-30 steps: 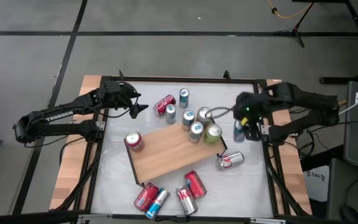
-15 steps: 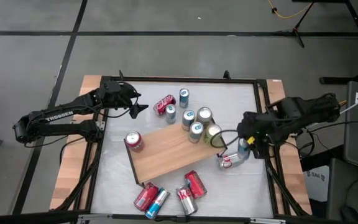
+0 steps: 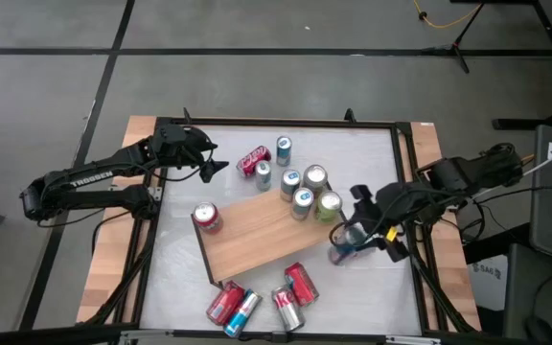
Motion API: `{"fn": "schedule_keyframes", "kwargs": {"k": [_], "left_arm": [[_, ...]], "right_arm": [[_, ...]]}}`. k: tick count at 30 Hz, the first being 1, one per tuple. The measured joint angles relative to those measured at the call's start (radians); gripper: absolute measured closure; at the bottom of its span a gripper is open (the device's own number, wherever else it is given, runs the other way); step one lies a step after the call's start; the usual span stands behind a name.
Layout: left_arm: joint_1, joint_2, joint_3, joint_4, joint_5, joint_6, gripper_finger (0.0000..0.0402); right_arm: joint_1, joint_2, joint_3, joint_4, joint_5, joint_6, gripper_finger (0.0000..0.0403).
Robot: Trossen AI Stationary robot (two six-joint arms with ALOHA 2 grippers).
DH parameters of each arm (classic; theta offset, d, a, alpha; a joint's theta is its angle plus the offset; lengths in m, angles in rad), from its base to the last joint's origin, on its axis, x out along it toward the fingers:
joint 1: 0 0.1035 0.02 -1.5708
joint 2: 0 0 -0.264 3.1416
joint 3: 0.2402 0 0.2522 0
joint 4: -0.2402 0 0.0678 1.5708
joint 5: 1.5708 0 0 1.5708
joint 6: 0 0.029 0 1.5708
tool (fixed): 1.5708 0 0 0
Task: Place canned beverage on shelf
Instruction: Put the blue soda can on the shelf aligned with the other blue soda cans
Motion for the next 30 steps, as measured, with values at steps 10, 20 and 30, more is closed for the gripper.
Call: {"fn": "schedule_keyframes", "kwargs": {"k": [10,20,30], "left_arm": [[0.0,0.0,0.0,0.0,0.0,-0.003,0.0007],[0.0,0.0,0.0,0.0,0.0,-0.008,0.0007],[0.0,0.0,0.0,0.0,0.0,-0.008,0.0007]], "right_arm": [[-0.027,0.112,0.0,0.097,0.06,-0.304,0.0178],[-0.132,0.152,0.0,0.144,-0.053,-0.394,0.0178],[-0.186,0.152,0.0,0.155,-0.061,-0.49,0.0178]]}}
